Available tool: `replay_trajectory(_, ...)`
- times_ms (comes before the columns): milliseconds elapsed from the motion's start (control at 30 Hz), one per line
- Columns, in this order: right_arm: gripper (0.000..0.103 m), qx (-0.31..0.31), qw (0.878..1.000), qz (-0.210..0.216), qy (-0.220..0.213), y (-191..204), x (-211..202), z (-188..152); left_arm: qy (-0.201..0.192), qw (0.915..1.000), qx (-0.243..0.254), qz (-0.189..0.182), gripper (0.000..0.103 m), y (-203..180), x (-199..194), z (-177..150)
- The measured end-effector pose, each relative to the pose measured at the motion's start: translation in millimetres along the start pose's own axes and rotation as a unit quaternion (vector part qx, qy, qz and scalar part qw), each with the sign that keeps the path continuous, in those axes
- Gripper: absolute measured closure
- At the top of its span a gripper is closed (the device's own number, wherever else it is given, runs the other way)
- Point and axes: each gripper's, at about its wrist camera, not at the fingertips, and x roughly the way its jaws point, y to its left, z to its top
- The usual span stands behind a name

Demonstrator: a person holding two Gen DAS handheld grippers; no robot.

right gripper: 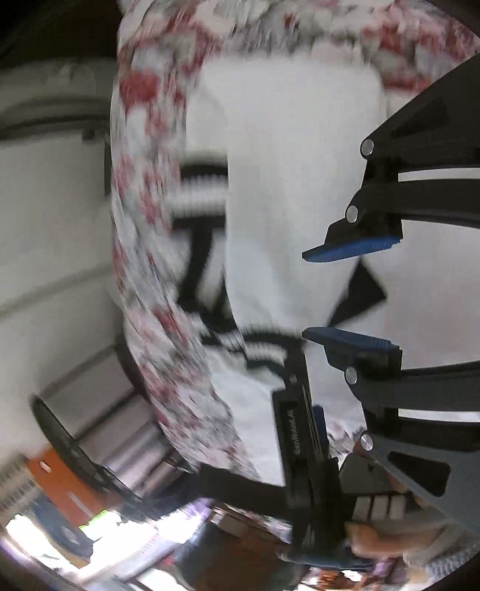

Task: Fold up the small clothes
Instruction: 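Carry the gripped sleeve across the sweater body toward the other sleeve, then lower the sleeve onto the sweater and open the right tool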

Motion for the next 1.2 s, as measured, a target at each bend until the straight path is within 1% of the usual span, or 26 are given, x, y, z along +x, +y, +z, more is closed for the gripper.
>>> replay_trajectory(33,0.066,0.016,1.000,-0.004,-0.005,-13.6,-7.0,0.4,0.002,0.9999,-0.012,-0.009,0.005,2.4,5.2,2.0)
replay_trajectory(100,0.066,0.056,0.998,-0.009,-0.020,-45.6,-23.8,-0.5,0.009,0.9976,-0.048,-0.048,0.005,7.4,15.8,7.6)
replay_trajectory(133,0.066,0.075,0.997,-0.011,-0.026,-60.7,-31.2,-0.9,0.005,0.9968,-0.057,-0.056,0.005,7.4,18.2,9.4)
replay_trajectory(200,0.065,0.102,0.994,-0.009,-0.033,-82.9,-37.9,-3.2,-0.014,0.9972,-0.049,-0.055,0.006,1.4,20.7,13.9)
replay_trajectory(267,0.065,0.127,0.991,-0.009,-0.042,-101.9,-43.8,-3.5,-0.044,0.9971,-0.037,-0.050,0.022,-3.2,18.8,17.0)
replay_trajectory(300,0.065,0.133,0.990,-0.013,-0.046,-108.6,-45.7,-2.2,-0.057,0.9970,-0.035,-0.041,0.039,-3.8,17.7,16.6)
replay_trajectory(333,0.065,0.137,0.989,-0.021,-0.052,-114.5,-47.4,-0.8,-0.061,0.9969,-0.032,-0.040,0.054,-3.9,17.3,15.5)
replay_trajectory(367,0.066,0.141,0.988,-0.029,-0.058,-117.8,-48.0,0.9,-0.070,0.9965,-0.030,-0.036,0.060,-3.5,15.2,13.1)
replay_trajectory(400,0.067,0.149,0.986,-0.038,-0.064,-123.3,-49.4,3.3,-0.082,0.9957,-0.031,-0.031,0.075,-2.9,11.1,12.1)
replay_trajectory(433,0.068,0.163,0.983,-0.049,-0.074,-132.2,-51.8,6.4,-0.099,0.9940,-0.035,-0.028,0.087,1.2,4.2,12.0)
replay_trajectory(500,0.079,0.189,0.976,-0.059,-0.087,-144.8,-53.5,10.9,-0.108,0.9914,-0.052,-0.054,0.090,12.4,-5.5,13.8)
replay_trajectory(533,0.081,0.197,0.974,-0.059,-0.091,-149.0,-54.1,11.7,-0.108,0.9907,-0.057,-0.060,0.090,16.2,-7.5,14.3)
replay_trajectory(600,0.087,0.205,0.972,-0.059,-0.093,-153.3,-50.4,15.6,-0.103,0.9931,-0.037,-0.041,0.090,11.2,-3.1,14.9)
replay_trajectory(633,0.088,0.205,0.972,-0.059,-0.094,-152.7,-46.7,17.4,-0.103,0.9942,-0.021,-0.020,0.090,8.0,2.1,13.3)
replay_trajectory(667,0.089,0.206,0.972,-0.060,-0.093,-152.6,-40.7,20.4,-0.103,0.9945,-0.015,-0.010,0.090,11.2,4.2,8.6)
replay_trajectory(767,0.090,0.212,0.972,-0.050,-0.085,-147.4,-21.0,26.9,-0.109,0.9940,-0.009,0.002,0.091,0.3,9.1,9.6)
replay_trajectory(800,0.090,0.213,0.973,-0.049,-0.080,-146.7,-13.9,28.2,-0.118,0.9929,-0.011,0.015,0.103,0.2,6.7,11.2)
replay_trajectory(867,0.090,0.218,0.973,-0.056,-0.057,-147.4,7.4,26.5,-0.138,0.9893,-0.016,0.046,0.103,10.9,0.5,15.0)
replay_trajectory(900,0.090,0.226,0.971,-0.062,-0.046,-149.4,16.1,22.5,-0.133,0.9899,-0.022,0.044,0.103,15.5,3.0,18.2)
replay_trajectory(933,0.091,0.233,0.970,-0.069,-0.024,-153.5,30.2,18.1,-0.123,0.9913,-0.025,0.041,0.103,19.5,7.2,20.3)
replay_trajectory(967,0.091,0.229,0.971,-0.070,-0.010,-154.1,38.5,15.7,-0.117,0.9920,-0.024,0.041,0.103,20.5,10.2,21.9)
replay_trajectory(1000,0.094,0.220,0.973,-0.076,-0.008,-153.7,41.3,15.4,-0.120,0.9916,-0.022,0.043,0.103,18.8,8.9,21.8)
replay_trajectory(1033,0.094,0.216,0.973,-0.078,-0.009,-152.8,40.1,16.4,-0.124,0.9912,-0.018,0.044,0.103,10.8,8.9,24.8)
replay_trajectory(1067,0.091,0.216,0.973,-0.072,-0.018,-150.7,33.0,19.3,-0.132,0.9905,-0.008,0.037,0.103,4.3,3.2,24.7)
replay_trajectory(1167,0.091,0.202,0.975,-0.071,-0.062,-144.7,7.9,27.4,-0.171,0.9846,0.032,0.015,0.103,-20.4,-14.3,22.3)
replay_trajectory(1200,0.091,0.200,0.974,-0.075,-0.074,-144.8,0.6,29.9,-0.179,0.9827,0.046,0.013,0.098,-28.7,-16.0,21.5)
